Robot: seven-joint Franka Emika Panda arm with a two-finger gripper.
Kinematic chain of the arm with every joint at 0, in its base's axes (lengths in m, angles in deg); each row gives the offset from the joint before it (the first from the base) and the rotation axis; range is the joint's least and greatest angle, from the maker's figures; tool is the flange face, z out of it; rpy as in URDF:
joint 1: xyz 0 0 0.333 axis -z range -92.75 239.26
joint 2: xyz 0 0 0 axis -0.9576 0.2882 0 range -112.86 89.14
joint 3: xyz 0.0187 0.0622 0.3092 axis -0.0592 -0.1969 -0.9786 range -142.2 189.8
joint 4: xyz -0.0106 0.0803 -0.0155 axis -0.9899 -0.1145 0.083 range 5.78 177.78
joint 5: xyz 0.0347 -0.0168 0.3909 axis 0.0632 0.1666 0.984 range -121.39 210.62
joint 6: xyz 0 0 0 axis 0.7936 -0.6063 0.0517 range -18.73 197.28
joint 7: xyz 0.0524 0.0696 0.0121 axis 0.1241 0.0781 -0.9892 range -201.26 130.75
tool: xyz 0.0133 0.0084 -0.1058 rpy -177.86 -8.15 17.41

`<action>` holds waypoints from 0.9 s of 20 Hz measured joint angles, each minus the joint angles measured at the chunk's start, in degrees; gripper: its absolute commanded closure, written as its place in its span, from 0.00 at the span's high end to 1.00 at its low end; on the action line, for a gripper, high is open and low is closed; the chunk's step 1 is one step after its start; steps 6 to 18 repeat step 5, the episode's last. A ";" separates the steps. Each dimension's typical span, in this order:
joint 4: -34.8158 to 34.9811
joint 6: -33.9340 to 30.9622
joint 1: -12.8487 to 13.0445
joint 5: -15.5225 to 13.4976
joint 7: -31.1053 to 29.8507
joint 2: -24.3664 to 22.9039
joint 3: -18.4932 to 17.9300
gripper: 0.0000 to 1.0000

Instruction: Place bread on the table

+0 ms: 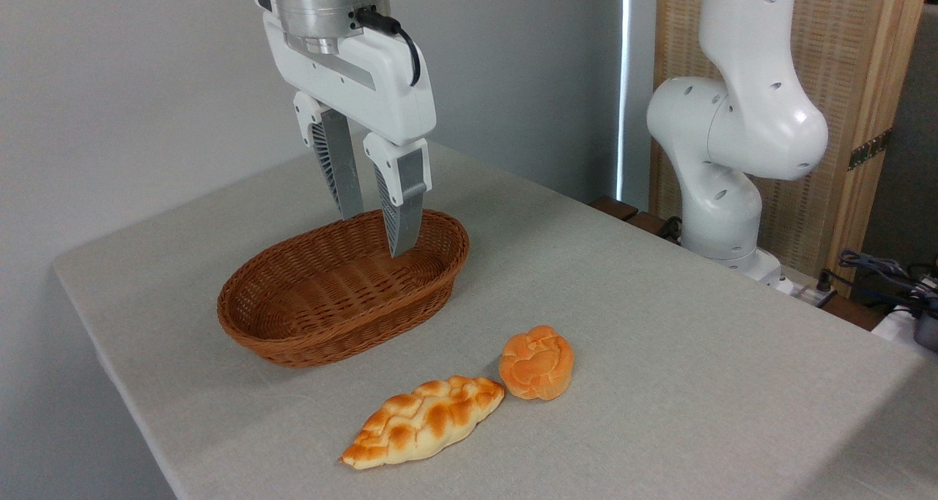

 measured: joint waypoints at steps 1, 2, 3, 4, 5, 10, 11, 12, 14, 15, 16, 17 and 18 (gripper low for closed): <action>0.00 -0.01 0.02 0.00 0.00 0.00 -0.02 1.00; 0.00 -0.01 0.03 0.02 0.00 0.00 -0.03 1.00; 0.00 -0.01 0.03 0.35 0.00 0.00 -0.05 1.00; 0.00 -0.04 0.04 0.84 0.00 -0.02 -0.08 1.00; 0.00 -0.18 0.04 1.23 0.00 -0.05 -0.10 1.00; 0.00 -0.18 0.04 1.23 0.00 -0.05 -0.10 1.00; 0.00 -0.18 0.04 1.23 0.00 -0.05 -0.10 1.00; 0.00 -0.18 0.04 1.23 0.00 -0.05 -0.10 1.00; 0.00 -0.18 0.04 1.23 0.00 -0.05 -0.10 1.00; 0.00 -0.18 0.04 1.23 0.00 -0.05 -0.10 1.00; 0.00 -0.18 0.04 1.23 0.00 -0.05 -0.10 1.00; 0.00 -0.18 0.04 1.23 0.00 -0.05 -0.10 1.00; 0.00 -0.18 0.04 1.23 0.00 -0.05 -0.10 1.00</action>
